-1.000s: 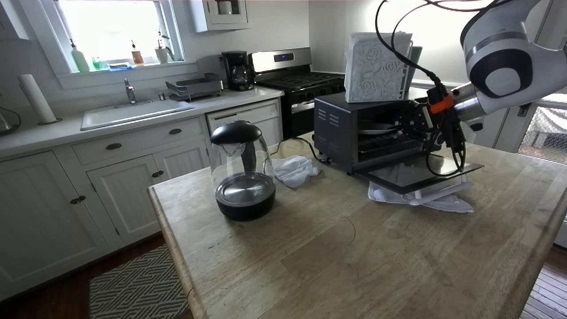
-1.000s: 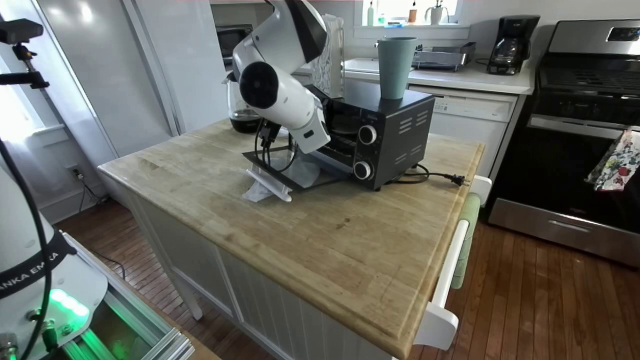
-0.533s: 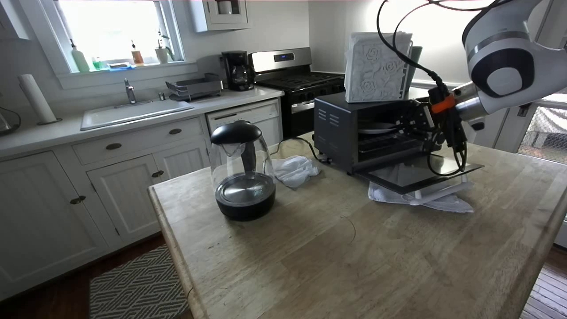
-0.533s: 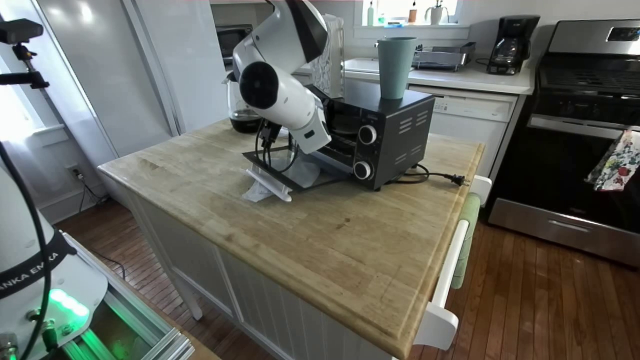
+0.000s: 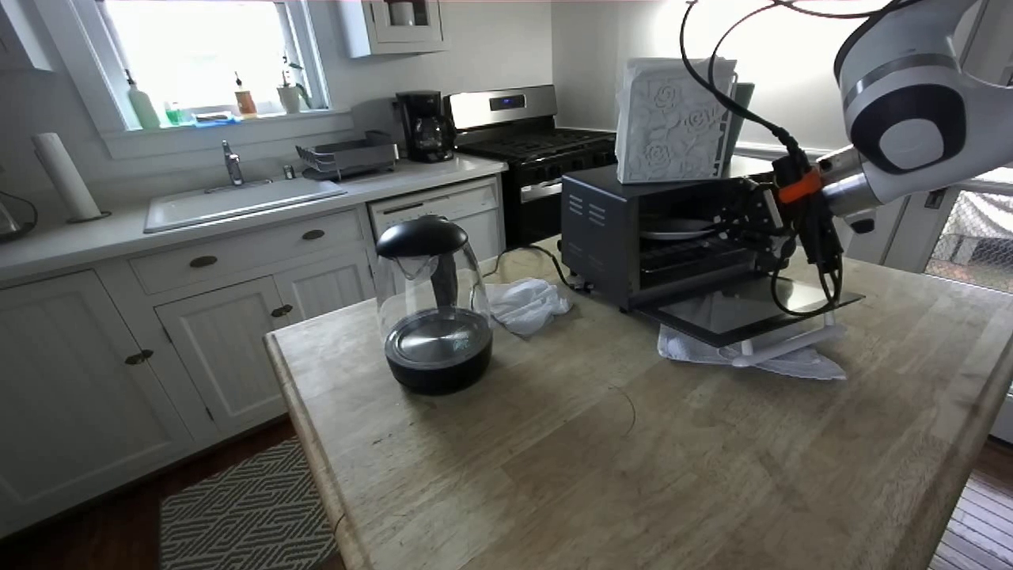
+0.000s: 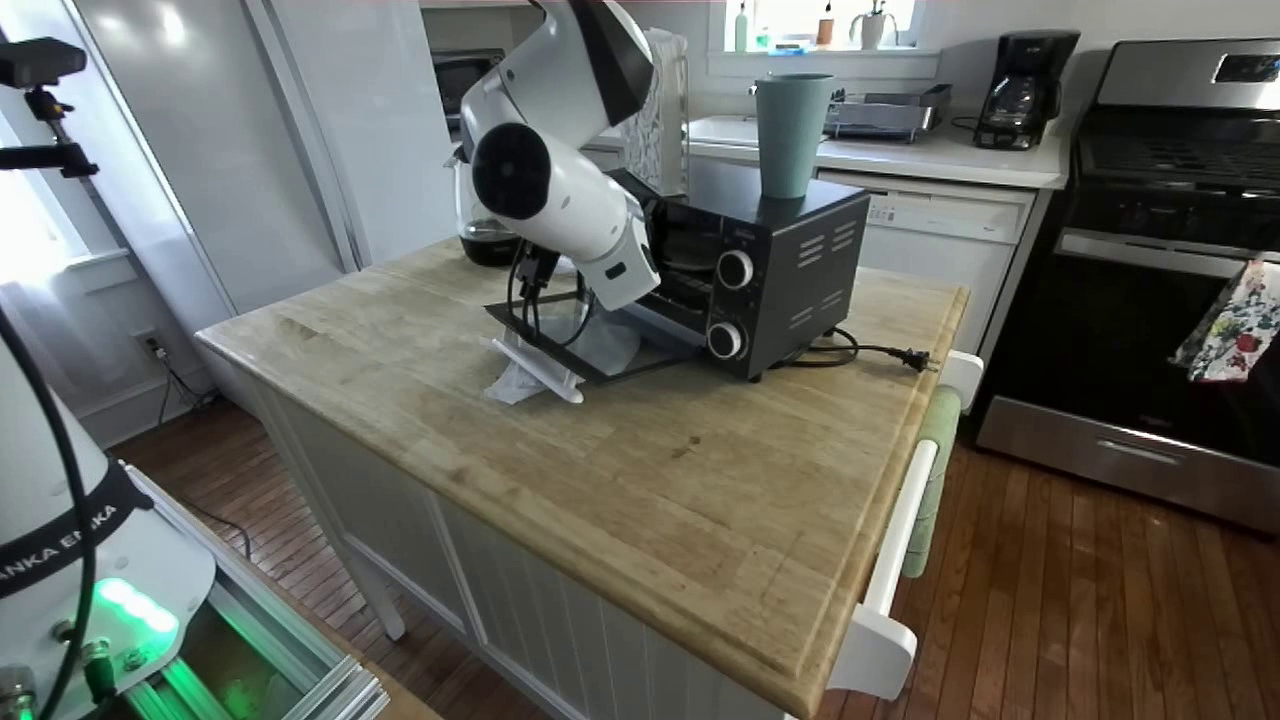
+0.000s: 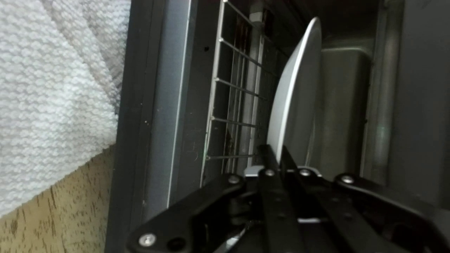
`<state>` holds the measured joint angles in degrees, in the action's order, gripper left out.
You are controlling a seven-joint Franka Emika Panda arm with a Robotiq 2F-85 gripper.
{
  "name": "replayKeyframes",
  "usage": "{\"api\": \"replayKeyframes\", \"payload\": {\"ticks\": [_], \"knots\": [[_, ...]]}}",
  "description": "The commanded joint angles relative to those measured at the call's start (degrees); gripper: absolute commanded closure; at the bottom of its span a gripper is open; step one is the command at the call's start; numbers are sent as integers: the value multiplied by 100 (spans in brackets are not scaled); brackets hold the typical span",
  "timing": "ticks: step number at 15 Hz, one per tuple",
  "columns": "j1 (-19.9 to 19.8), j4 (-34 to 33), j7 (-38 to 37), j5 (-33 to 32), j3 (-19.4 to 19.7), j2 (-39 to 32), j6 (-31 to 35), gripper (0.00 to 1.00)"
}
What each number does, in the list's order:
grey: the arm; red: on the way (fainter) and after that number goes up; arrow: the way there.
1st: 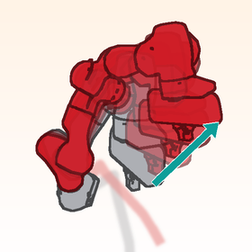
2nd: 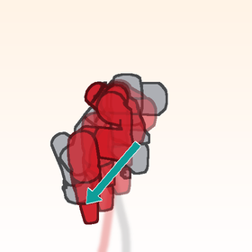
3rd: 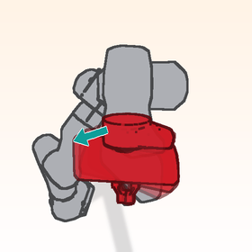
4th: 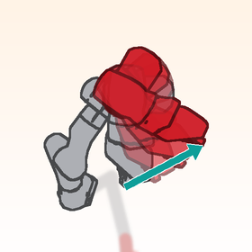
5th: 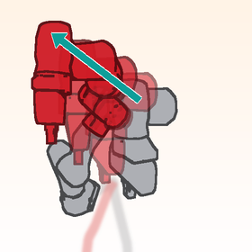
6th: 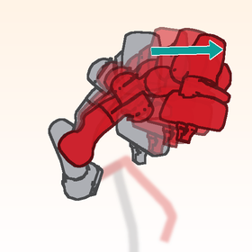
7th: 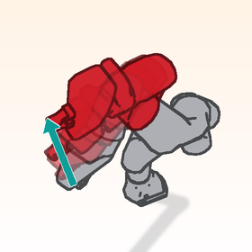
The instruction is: Pick up the white plate and put it on the middle tray in the oven
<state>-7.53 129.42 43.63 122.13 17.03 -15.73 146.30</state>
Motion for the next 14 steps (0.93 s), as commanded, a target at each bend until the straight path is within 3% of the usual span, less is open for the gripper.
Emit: {"api": "replayKeyframes", "payload": {"ticks": [1,2,4,10,14], "knots": [[-69,371,164,-9,35,366,-99,73],[-75,423,191,2,41,411,-102,67],[-94,510,212,-3,38,491,-103,65],[-140,762,285,-32,13,797,-134,81],[-161,951,303,-141,-3,985,-72,80]]}}
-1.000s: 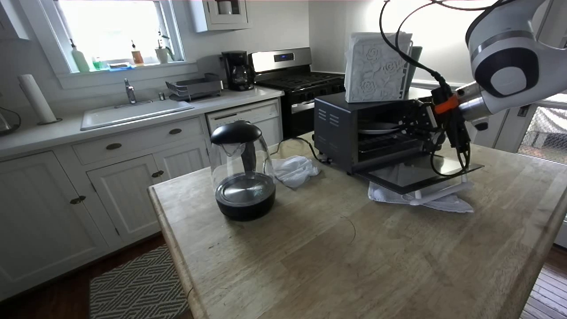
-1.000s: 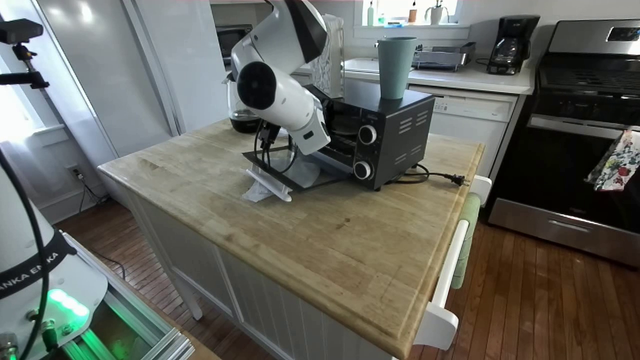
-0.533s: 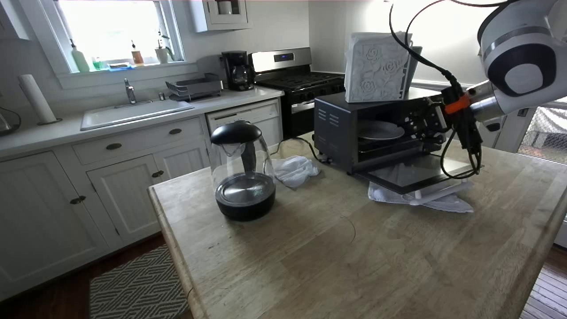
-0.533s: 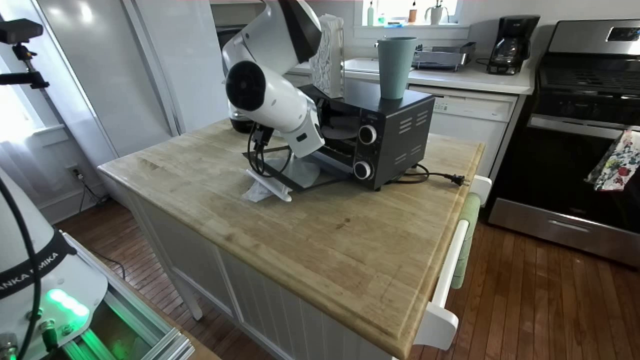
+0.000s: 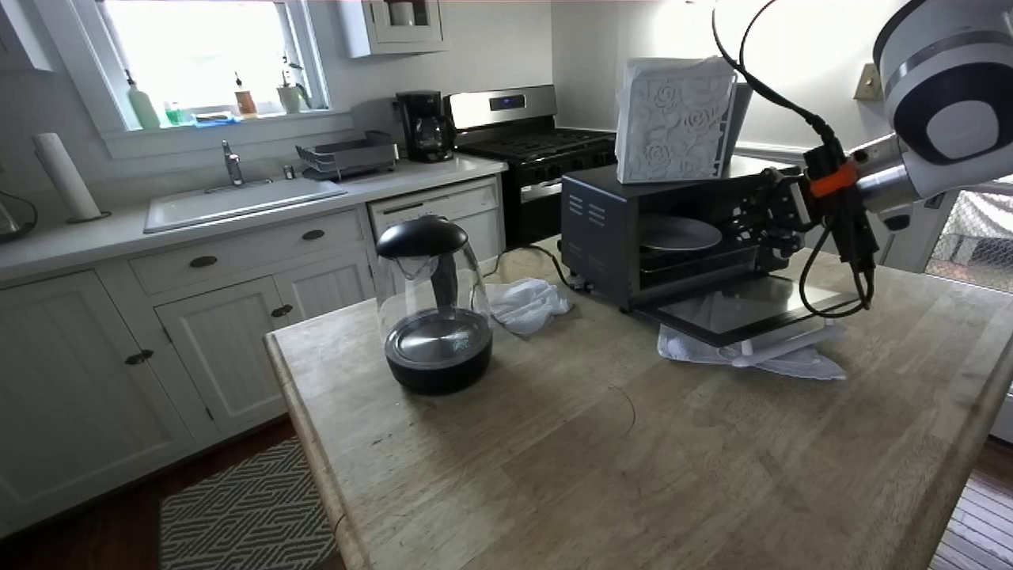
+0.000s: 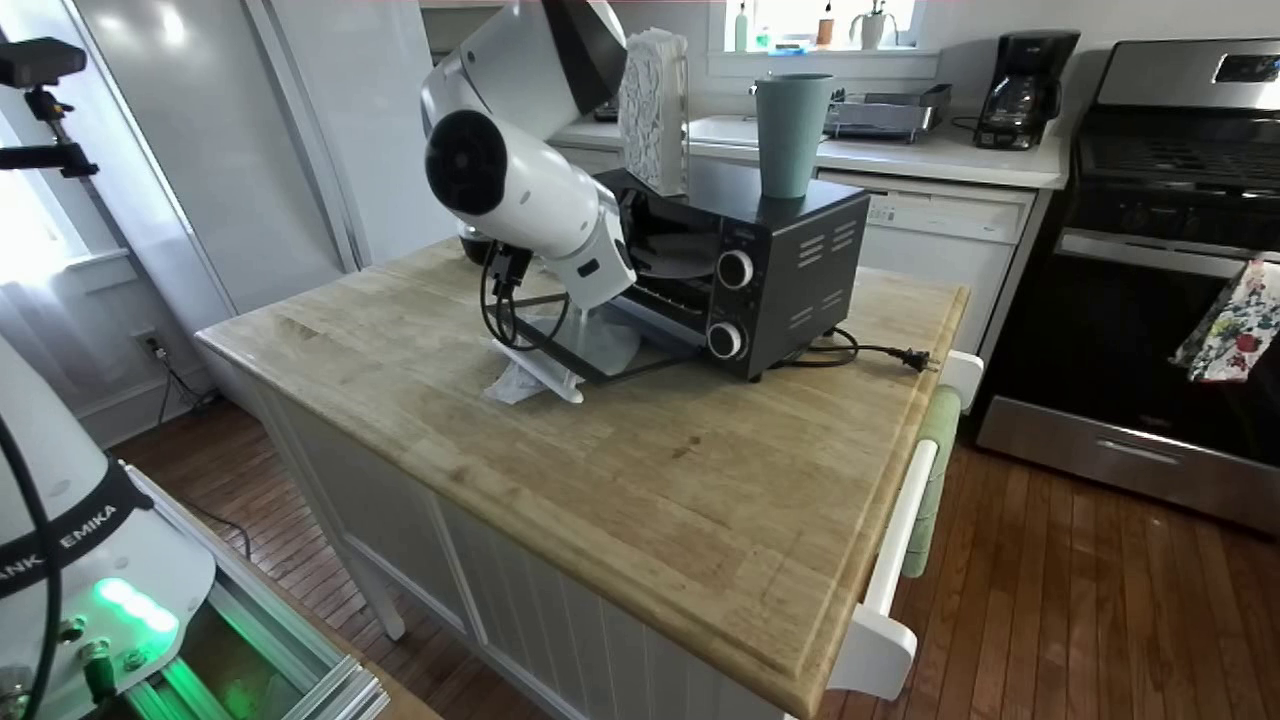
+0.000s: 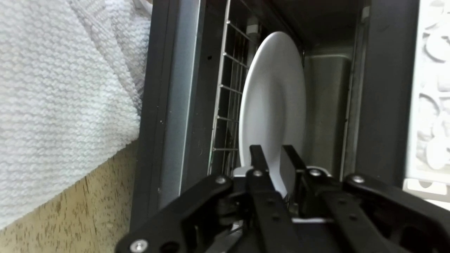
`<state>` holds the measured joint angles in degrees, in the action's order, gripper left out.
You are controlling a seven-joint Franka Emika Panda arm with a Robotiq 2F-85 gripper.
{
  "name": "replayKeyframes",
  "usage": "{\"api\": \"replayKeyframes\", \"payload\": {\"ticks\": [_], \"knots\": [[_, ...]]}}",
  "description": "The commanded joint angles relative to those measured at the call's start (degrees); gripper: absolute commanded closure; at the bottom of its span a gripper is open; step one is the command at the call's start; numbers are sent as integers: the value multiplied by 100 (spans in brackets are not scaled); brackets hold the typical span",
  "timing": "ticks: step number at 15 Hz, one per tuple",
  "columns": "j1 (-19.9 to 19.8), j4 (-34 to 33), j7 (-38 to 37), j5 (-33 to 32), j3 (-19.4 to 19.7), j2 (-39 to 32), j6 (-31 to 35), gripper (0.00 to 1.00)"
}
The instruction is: Pick up the white plate and put it on the middle tray in the oven
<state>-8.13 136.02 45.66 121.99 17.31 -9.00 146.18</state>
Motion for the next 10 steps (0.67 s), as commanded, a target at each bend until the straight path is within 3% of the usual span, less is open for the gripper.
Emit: {"api": "replayKeyframes", "payload": {"ticks": [1,3,4,5,6,9,10], "knots": [[-121,390,67,-230,-27,378,-71,75],[-181,583,60,-429,0,513,-108,65],[-239,732,55,-608,27,622,-164,77],[-313,929,-77,-984,46,781,-280,83],[-424,1170,1,-1303,104,1025,-417,82],[-860,1752,269,-2267,362,1729,-850,100],[-1051,1916,296,-2800,477,1925,-1058,99]]}}
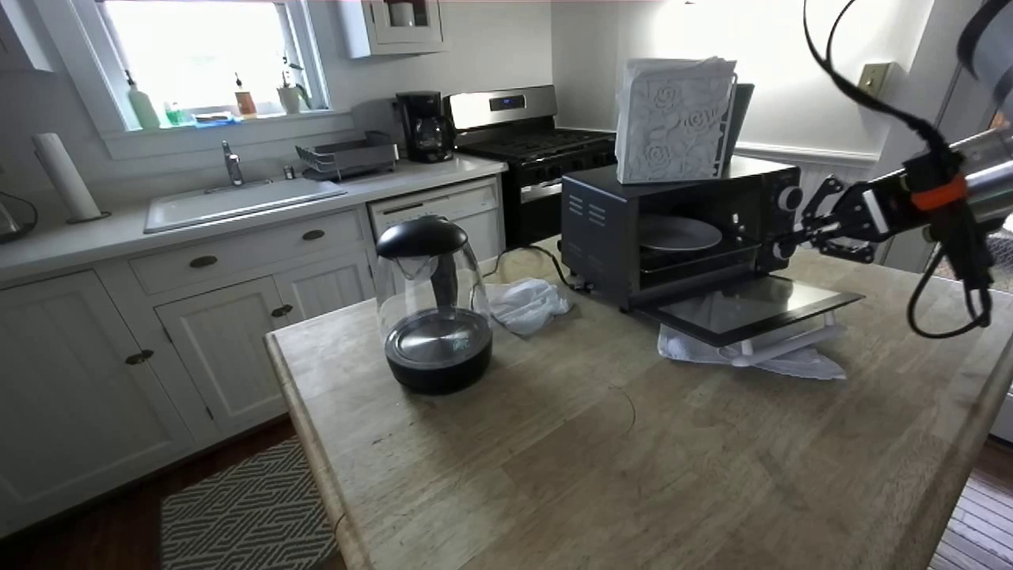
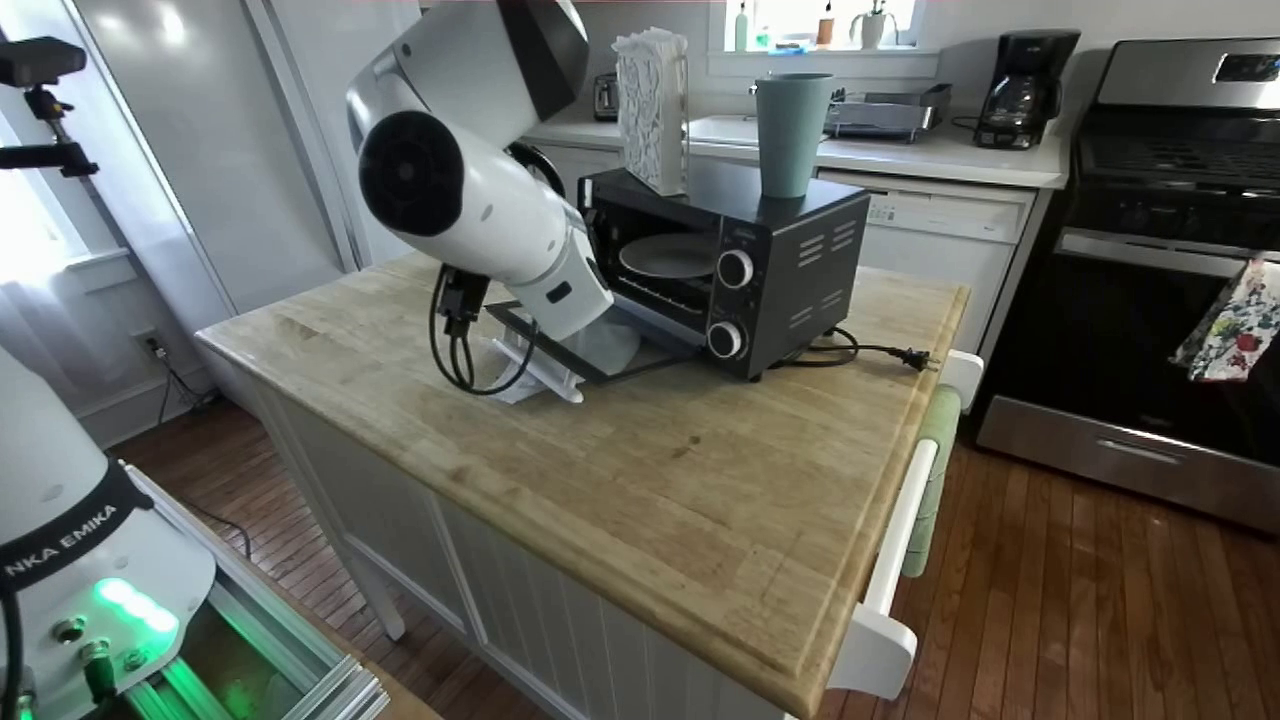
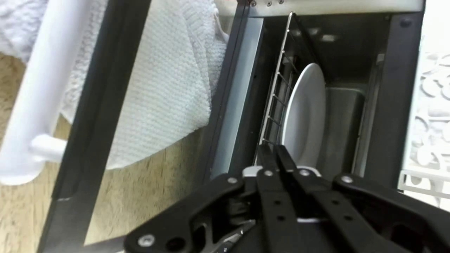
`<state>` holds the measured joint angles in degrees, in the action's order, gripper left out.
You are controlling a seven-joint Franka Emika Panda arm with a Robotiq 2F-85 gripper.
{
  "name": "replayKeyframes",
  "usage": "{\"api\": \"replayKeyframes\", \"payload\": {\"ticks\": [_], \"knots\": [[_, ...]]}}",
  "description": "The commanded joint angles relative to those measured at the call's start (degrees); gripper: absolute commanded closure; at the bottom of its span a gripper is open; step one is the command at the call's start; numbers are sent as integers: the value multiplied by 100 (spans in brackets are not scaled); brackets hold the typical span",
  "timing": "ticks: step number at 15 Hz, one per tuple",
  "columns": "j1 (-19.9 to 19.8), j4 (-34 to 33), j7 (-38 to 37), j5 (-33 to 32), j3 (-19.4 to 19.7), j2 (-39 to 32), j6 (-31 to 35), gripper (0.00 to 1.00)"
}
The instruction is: Pick up the white plate and put it on the middle tray in the oven
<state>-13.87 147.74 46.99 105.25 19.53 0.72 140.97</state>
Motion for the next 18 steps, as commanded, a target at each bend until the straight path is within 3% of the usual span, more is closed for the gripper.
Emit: {"api": "replayKeyframes", "payload": {"ticks": [1,3,9,11,13,14,15,17,18], "knots": [[-626,876,288,-1558,317,1045,-700,69],[-1034,1048,493,-2489,547,1396,-1120,71],[-2031,893,1029,-4926,1287,2172,-2608,30],[-2190,755,1454,-5044,1507,2348,-3013,18],[-2269,655,1696,-4717,1684,2444,-3169,3],[-2293,570,1700,-4654,1721,2398,-3177,0],[-2273,660,1562,-4757,1600,2315,-3026,14],[-2317,593,1596,-4749,1675,2366,-3079,0],[-2316,584,1607,-4747,1682,2366,-3080,0]]}}
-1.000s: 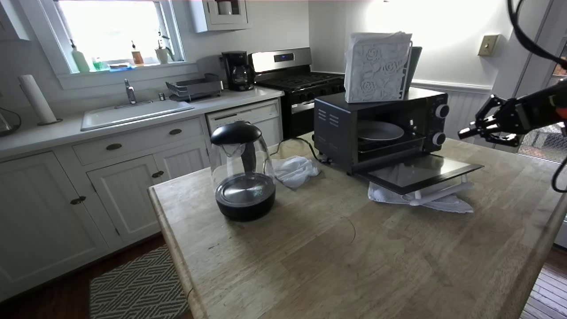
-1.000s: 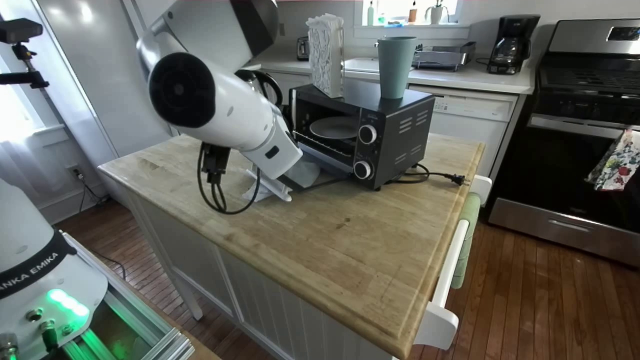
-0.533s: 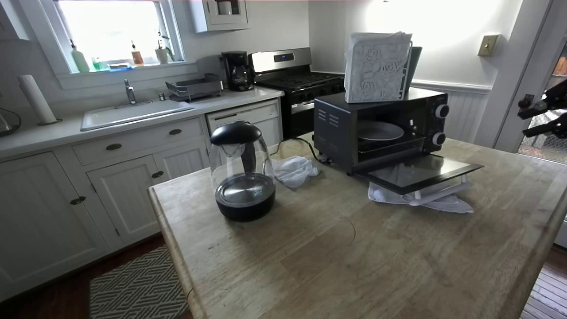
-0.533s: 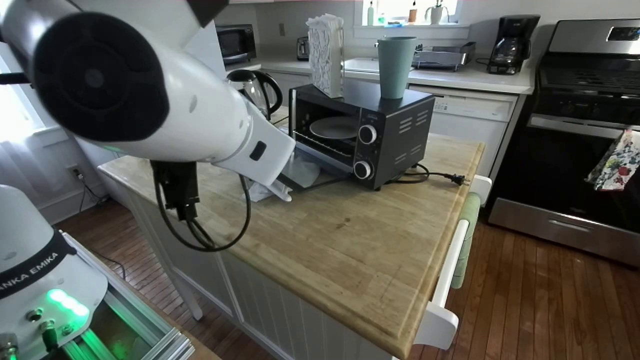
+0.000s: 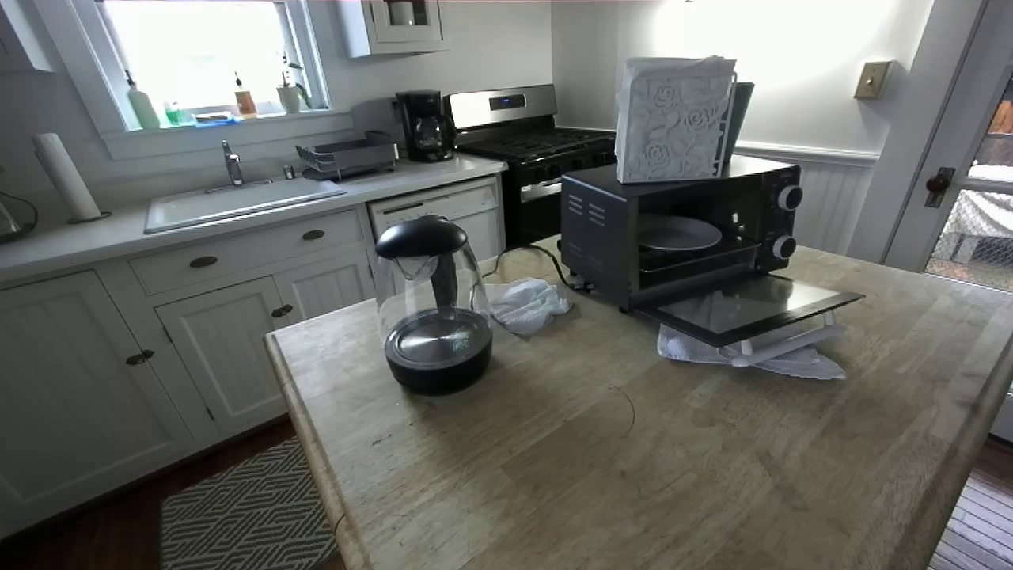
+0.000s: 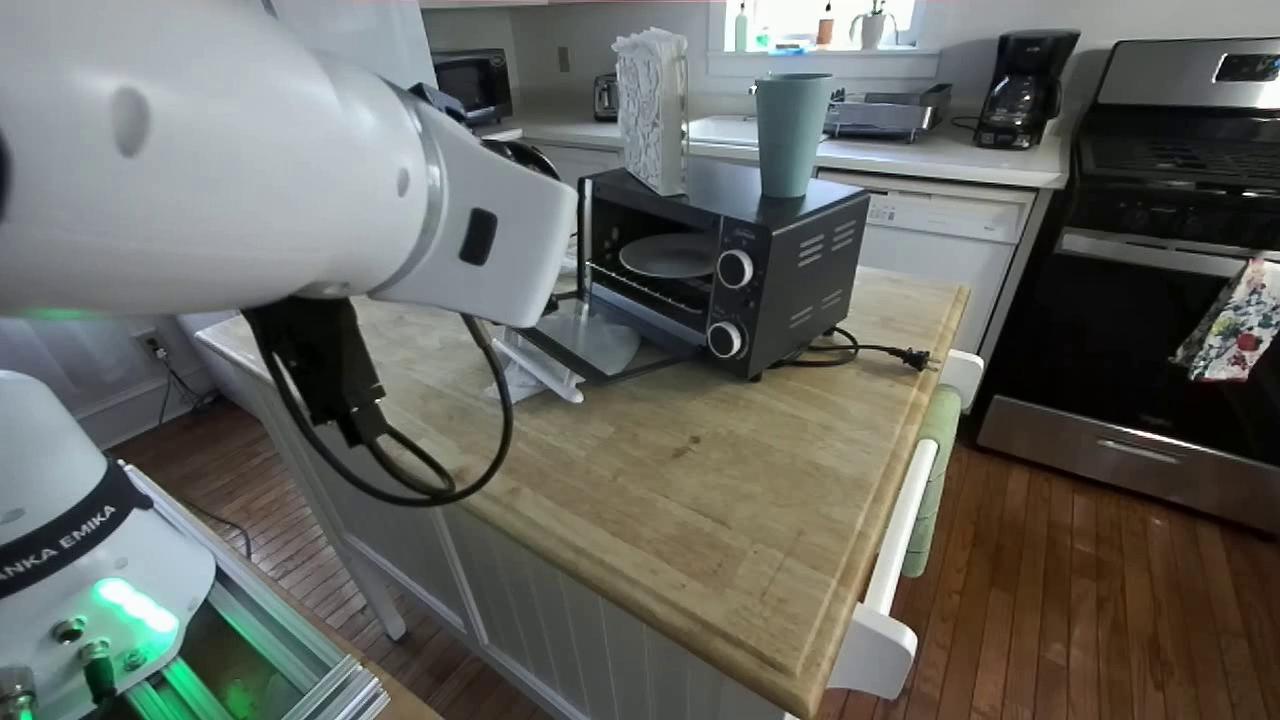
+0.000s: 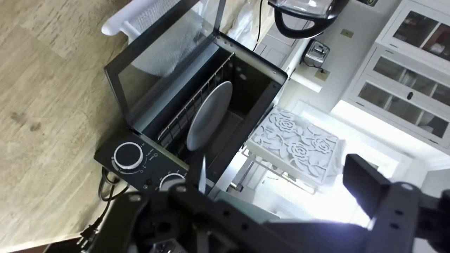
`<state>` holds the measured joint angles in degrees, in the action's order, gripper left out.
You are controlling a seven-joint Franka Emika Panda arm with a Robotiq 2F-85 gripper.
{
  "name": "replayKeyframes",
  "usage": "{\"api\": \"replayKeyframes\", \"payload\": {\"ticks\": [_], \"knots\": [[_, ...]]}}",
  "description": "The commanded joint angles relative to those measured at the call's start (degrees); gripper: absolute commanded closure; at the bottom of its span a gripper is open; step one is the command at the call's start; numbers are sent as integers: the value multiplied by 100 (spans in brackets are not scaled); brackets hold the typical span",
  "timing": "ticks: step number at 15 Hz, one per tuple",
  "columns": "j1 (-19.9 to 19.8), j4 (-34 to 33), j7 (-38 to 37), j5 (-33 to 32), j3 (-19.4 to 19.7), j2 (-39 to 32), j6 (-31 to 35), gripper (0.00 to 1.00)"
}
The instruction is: Pick up the white plate and put it on the middle tray in the oven
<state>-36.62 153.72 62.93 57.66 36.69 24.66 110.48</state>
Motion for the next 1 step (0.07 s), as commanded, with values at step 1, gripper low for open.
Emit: {"api": "replayKeyframes", "payload": {"ticks": [1], "knots": [[-39,-14,23,13,-34,-27,-32,0]]}}
